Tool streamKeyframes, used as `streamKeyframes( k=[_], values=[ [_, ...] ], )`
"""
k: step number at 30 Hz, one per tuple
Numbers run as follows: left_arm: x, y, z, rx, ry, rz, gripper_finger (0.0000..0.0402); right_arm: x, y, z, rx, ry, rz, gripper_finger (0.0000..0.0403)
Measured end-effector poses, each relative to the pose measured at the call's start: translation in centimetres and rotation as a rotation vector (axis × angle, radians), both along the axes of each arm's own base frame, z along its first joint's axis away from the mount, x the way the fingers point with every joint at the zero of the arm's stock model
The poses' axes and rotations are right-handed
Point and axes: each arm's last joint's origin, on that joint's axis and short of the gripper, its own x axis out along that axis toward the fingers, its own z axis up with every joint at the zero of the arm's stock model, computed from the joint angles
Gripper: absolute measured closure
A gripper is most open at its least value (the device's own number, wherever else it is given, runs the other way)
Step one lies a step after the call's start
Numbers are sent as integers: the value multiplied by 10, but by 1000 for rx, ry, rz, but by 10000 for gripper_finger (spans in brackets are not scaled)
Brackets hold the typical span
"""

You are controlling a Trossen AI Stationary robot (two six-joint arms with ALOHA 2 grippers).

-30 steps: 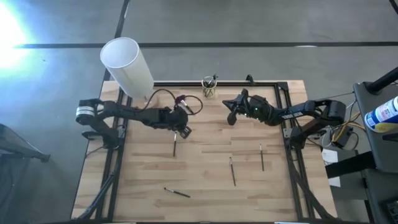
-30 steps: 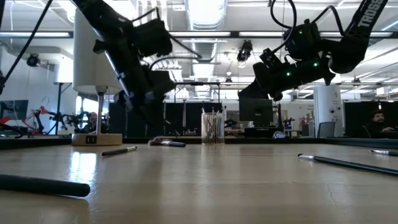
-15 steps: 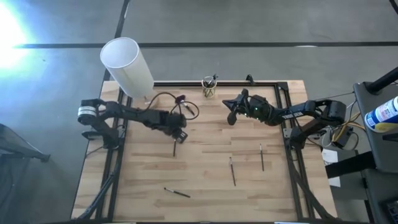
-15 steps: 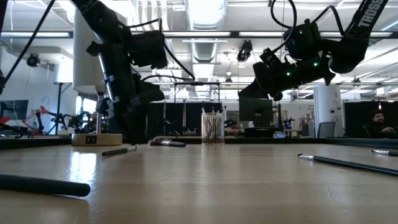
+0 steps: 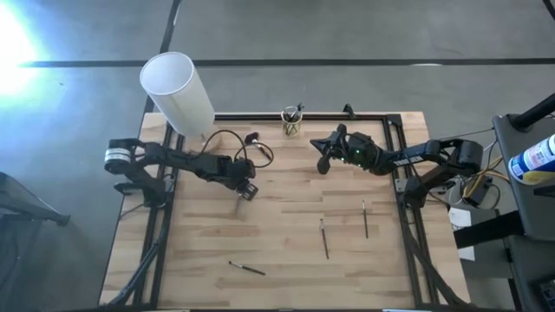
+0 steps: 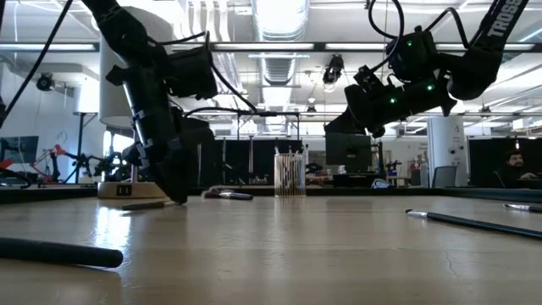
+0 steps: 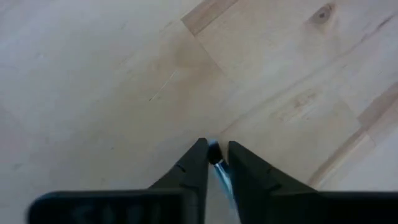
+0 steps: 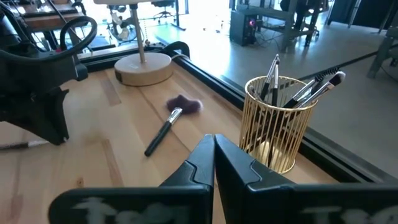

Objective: Put items in baskets/containers
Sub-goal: Put the eyeshadow into the gold container

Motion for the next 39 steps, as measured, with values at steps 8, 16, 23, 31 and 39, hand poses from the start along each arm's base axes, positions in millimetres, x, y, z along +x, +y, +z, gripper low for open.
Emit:
streamKeyframes(
  k=[8, 16, 23, 31, 39],
  values=[
    [3, 0, 18, 28, -58, -85, 398, 0, 0, 0, 0, 0, 0, 394],
    [4, -3, 63, 122, -240, -141, 401, 0, 0, 0, -3, 3, 1, 394],
    [0, -15, 103, 286, -543, -213, 401, 0, 0, 0, -3, 2, 0, 394],
    [-6, -33, 91, 440, -989, -355, 401, 0, 5, -3, -22, 22, 29, 394],
    [-6, -23, 71, 535, -1271, -397, 401, 10, 26, 1, -101, 19, 137, 394]
  ],
)
